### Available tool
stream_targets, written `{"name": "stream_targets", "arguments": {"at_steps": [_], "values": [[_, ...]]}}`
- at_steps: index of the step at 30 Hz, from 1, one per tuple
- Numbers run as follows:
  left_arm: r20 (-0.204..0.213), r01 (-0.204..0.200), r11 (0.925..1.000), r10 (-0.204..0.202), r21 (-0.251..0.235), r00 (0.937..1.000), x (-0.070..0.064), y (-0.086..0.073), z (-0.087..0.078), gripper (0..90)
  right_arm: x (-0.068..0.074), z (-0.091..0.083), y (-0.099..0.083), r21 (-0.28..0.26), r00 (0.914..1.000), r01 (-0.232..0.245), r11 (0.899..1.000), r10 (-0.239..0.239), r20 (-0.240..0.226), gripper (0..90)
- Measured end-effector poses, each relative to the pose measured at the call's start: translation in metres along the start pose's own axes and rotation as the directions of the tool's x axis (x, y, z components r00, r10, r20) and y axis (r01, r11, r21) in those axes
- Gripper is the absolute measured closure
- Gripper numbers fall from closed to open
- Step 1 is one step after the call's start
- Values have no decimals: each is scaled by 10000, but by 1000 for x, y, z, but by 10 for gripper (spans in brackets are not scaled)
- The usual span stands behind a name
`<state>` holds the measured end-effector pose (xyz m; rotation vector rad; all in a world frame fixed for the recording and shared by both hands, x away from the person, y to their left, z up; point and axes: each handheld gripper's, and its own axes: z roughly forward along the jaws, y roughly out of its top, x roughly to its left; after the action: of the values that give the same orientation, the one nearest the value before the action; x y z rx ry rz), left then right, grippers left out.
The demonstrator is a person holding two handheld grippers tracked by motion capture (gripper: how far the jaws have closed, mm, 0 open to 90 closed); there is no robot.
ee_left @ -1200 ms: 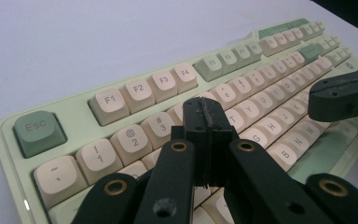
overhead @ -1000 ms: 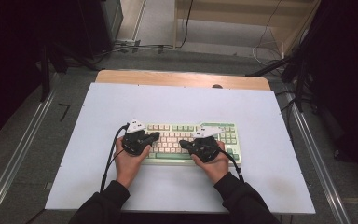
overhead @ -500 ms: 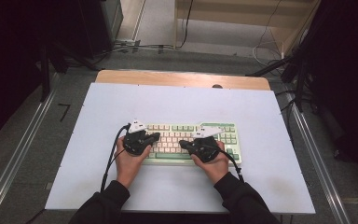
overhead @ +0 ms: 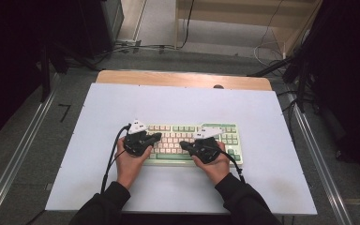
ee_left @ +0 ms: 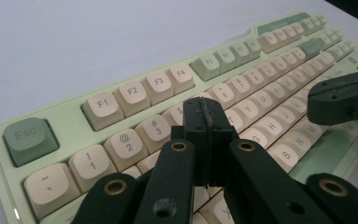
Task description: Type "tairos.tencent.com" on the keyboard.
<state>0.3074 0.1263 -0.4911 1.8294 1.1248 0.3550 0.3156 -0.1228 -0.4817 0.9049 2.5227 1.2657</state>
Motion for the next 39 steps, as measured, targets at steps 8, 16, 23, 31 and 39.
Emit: {"name": "stream_targets", "arguments": {"at_steps": [8,16,23,31,39], "values": [[110,69,9999,-68,-88,9999,-1,0,-1,900,1,1,0,52,10000,53,10000,-53,-30,883],[128,50,10000,-49,-83,9999,-2,0,-1,900,3,4,-1,129,9999,125,9998,-123,-86,883],[145,55,9999,-54,-84,9999,-2,1,-1,900,5,7,-2,257,9998,178,9995,-175,-131,883],[140,50,9999,-48,-88,9999,-2,1,-1,900,6,11,-3,376,9998,168,9992,-164,-123,883],[153,57,9999,-56,-100,9999,-2,1,-2,900,5,14,-6,437,9996,227,9988,-220,-166,883]]}}
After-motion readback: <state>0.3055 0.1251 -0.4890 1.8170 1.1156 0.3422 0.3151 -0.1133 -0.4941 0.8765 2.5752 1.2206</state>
